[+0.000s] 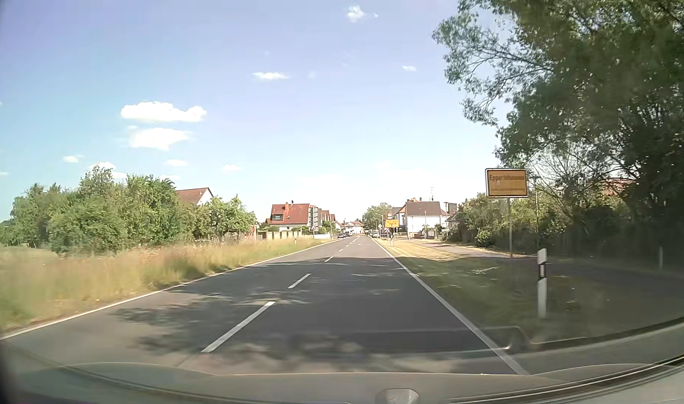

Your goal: Follow the waypoints while adhering to traffic rules and regulations

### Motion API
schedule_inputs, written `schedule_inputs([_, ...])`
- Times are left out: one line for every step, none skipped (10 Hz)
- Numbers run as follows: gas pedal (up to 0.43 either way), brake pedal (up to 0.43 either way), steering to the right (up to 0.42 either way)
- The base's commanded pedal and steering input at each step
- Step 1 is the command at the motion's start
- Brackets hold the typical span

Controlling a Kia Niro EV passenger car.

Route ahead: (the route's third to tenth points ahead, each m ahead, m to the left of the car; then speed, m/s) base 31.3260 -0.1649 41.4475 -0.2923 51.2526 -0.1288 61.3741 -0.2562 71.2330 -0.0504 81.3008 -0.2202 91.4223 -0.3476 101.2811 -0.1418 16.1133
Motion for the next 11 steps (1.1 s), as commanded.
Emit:
schedule_inputs([0.0, 0.03, 0.0])
schedule_inputs([0.0, 0.03, 0.0])
schedule_inputs([0.0, 0.03, 0.0])
schedule_inputs([0.0, 0.03, 0.0])
schedule_inputs([0.0, 0.037, 0.0])
schedule_inputs([0.0, 0.037, 0.0])
schedule_inputs([0.0, 0.043, 0.0])
schedule_inputs([0.0, 0.049, 0.0])
schedule_inputs([0.0, 0.055, 0.0])
schedule_inputs([0.0, 0.055, 0.0])
schedule_inputs([0.0, 0.055, 0.0])
